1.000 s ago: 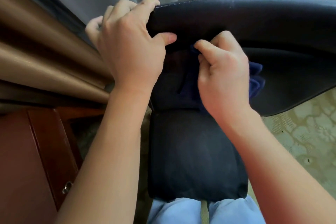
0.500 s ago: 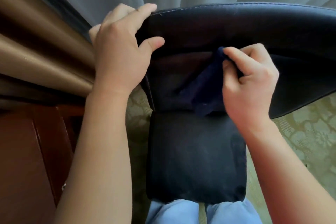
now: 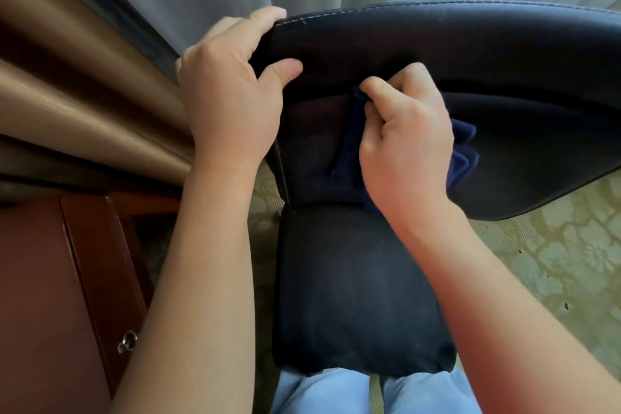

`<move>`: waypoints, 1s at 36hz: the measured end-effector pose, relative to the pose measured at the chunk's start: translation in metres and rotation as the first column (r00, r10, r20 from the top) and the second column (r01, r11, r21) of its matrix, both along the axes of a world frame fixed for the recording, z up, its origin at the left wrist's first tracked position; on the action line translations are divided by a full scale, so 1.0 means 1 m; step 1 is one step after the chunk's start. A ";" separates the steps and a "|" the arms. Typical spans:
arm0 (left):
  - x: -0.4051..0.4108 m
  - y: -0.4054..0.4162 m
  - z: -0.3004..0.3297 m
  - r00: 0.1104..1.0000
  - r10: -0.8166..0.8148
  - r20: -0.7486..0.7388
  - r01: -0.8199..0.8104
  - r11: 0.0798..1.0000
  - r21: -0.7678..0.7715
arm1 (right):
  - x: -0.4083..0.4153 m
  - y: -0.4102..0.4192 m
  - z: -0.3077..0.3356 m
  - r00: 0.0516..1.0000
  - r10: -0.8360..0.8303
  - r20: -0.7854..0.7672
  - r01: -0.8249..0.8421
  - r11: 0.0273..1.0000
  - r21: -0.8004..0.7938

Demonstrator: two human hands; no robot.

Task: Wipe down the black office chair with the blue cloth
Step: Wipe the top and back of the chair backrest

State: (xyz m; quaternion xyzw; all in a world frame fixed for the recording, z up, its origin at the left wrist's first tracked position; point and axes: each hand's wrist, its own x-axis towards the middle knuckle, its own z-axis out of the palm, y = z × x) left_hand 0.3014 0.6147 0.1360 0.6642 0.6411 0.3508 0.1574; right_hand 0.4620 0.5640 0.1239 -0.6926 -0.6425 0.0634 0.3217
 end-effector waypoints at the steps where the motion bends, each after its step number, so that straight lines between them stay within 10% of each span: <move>1: 0.000 -0.001 -0.001 1.000 -0.004 0.009 0.004 1.000 0.007 | -0.002 0.000 0.000 1.000 0.007 0.001 -0.007 1.000 -0.004; 22: 0.052 0.006 -0.001 0.997 -0.046 0.060 0.048 0.998 -0.031 | 0.042 -0.016 0.012 0.947 -0.006 -0.320 -0.015 0.998 -0.064; 28: 0.066 -0.017 0.002 0.995 -0.030 -0.094 0.014 0.987 -0.162 | 0.052 -0.029 0.027 0.934 0.040 -0.354 -0.062 0.997 -0.050; 36: 0.091 -0.083 0.030 0.994 -0.014 0.112 0.067 0.874 -0.481 | 0.081 -0.073 0.063 0.894 0.140 -0.426 -0.165 0.986 -0.021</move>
